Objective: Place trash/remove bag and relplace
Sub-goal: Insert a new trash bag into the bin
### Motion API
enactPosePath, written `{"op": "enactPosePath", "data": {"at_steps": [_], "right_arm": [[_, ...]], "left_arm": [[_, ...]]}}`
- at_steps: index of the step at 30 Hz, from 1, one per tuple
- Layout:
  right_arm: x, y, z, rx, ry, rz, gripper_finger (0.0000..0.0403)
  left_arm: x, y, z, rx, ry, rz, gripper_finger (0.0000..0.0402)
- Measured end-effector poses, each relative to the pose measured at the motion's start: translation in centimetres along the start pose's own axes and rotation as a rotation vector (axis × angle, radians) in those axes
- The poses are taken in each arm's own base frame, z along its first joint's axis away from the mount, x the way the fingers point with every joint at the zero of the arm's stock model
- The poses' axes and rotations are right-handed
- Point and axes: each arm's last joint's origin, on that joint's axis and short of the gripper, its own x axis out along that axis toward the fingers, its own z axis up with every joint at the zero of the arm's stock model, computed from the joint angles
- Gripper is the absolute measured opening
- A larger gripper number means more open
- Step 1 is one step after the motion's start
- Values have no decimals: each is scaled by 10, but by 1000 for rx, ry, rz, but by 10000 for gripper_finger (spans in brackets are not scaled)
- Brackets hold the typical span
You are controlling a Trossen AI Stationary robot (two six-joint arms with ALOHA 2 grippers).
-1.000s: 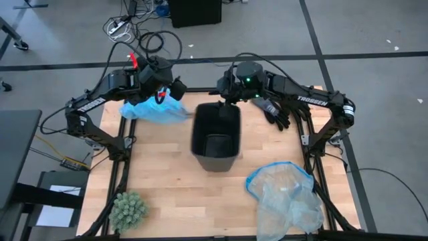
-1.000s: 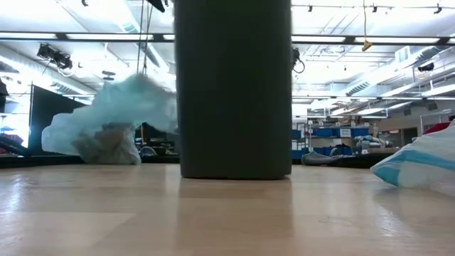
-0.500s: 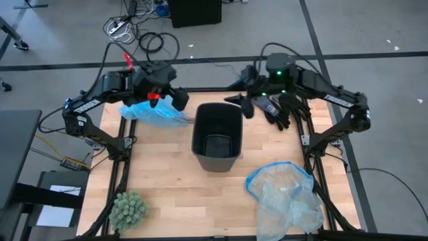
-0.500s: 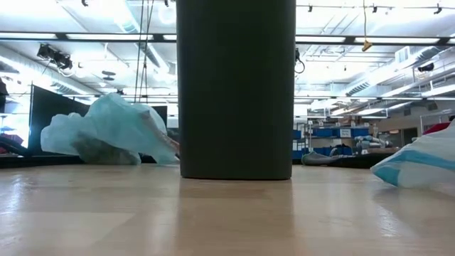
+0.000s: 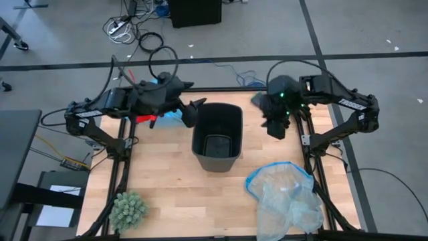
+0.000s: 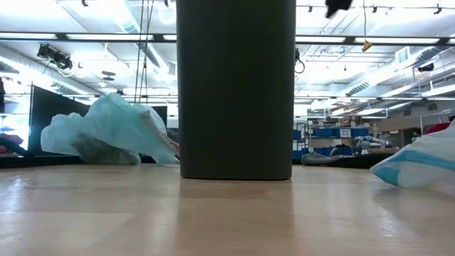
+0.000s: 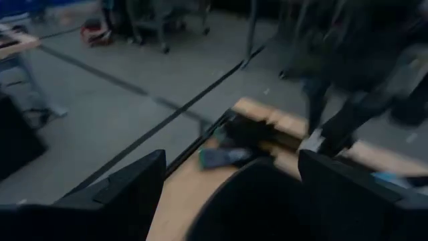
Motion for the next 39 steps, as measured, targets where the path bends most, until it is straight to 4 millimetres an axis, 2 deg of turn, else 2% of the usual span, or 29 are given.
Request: {"op": "enactPosePath", "data": {"at_steps": [5,11,20,23,28,39], "right_arm": [[23,9,-20,4,132,9,169],[69,17,-60,53,279,64,164],[142,30,-108,121,286,238,168],[160,32,-128,131,312,260,175],[174,33,-155,138,381,257,188],[189,29,-181,127,402,242,190]], "left_arm": [[4,-23,-2,12,-34,-61,350],[7,-34,-15,39,36,-53,350],[-7,-50,-17,44,-9,-92,350],[-10,-51,-19,44,-2,-78,350],[-12,-51,-23,-1,25,-58,350],[-10,-51,-26,-38,46,-40,350]]}}
